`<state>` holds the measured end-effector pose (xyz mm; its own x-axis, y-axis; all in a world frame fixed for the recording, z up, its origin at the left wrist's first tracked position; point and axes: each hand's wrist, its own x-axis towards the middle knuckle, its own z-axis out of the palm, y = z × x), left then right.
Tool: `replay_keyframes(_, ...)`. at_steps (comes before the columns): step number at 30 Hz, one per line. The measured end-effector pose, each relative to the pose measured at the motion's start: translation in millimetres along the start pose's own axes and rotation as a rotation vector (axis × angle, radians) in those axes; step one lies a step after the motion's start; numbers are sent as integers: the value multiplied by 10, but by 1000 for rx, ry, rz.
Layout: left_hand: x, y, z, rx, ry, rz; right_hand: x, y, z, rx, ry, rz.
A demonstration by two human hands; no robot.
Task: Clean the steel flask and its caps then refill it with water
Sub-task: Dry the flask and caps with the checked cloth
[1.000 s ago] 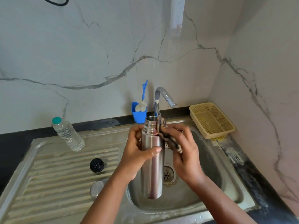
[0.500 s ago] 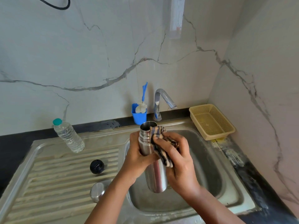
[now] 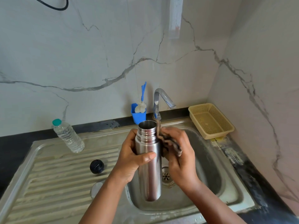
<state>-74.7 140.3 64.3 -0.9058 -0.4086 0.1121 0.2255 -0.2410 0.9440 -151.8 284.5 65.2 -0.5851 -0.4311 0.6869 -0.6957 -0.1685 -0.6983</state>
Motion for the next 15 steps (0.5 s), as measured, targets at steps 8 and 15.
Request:
replay_keyframes(8,-52,52,-42,125,-15,50,114,56,-253,323,-158,151)
replay_keyframes(15,-31,228,-6,804,-175,188,636,-74,-661,511,-478,516)
